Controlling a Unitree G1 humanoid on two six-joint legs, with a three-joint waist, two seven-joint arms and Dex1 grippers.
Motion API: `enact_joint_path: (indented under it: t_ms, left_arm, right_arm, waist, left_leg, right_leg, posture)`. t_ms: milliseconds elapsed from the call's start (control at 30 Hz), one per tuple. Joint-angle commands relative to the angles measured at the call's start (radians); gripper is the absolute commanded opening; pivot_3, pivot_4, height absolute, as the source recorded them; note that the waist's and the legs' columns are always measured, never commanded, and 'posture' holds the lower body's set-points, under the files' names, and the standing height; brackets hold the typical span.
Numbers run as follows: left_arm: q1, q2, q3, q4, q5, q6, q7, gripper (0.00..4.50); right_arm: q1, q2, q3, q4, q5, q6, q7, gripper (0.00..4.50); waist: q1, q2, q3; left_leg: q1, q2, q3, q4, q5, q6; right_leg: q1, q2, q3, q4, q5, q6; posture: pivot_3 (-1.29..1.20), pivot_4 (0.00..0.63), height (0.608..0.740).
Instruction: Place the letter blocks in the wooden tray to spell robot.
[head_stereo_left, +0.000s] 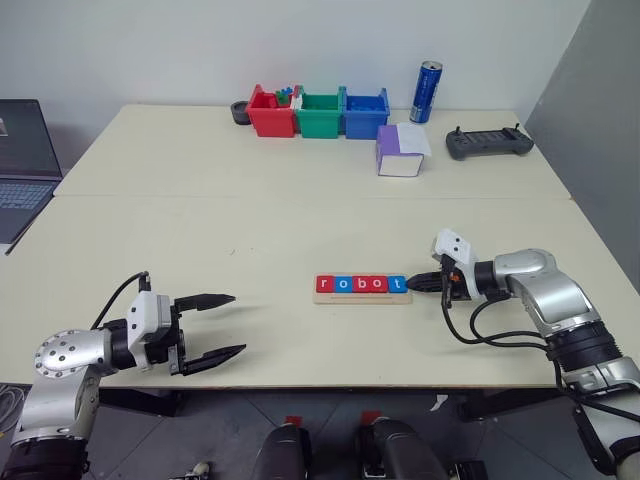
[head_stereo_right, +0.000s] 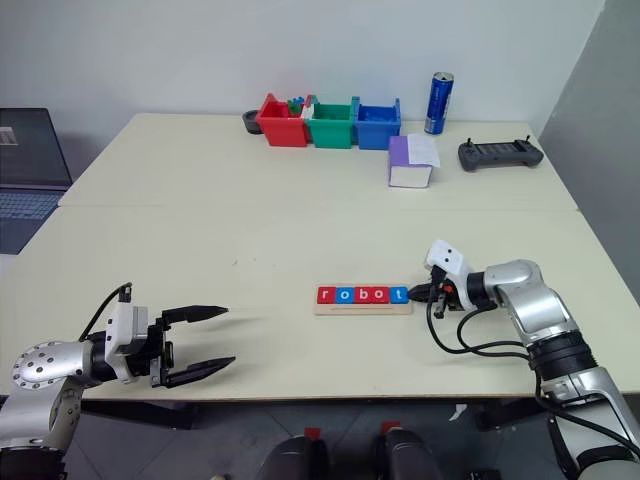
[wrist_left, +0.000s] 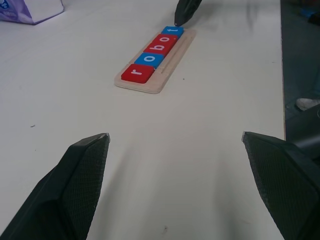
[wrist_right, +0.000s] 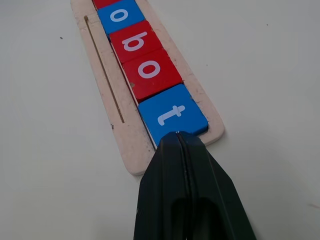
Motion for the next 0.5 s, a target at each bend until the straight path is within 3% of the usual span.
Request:
enact_joint_path:
  t_ms: [33,500]
  left_arm:
    - [0.009,0.009,0.021,-0.033,-0.016,-0.001,0.006,4.5]
    - [-0.025,0.008,0.01,-0.003,-0.01,-0.006,-0.001,4.5]
  right_arm:
    - [-0.022,0.002,-0.003,0.003,-0.003,-0.016,0.009,0.02]
    - [0.003,-0.014,-0.003,-0.073,0.001,0.026,0.029,0.02]
  waist:
    - [0.001,0.0,0.0]
    - [0.001,0.0,0.0]
  left_leg:
    - [0.0,0.0,0.0,0.0,0.0,0.0]
    - [0.0,0.0,0.0,0.0,0.0,0.0]
  right_leg:
    - [0.0,0.0,0.0,0.0,0.0,0.0]
    - [0.0,0.0,0.0,0.0,0.0,0.0]
  posture:
    - [0.0,0.15,0.74]
    - [0.0,0.15,0.74]
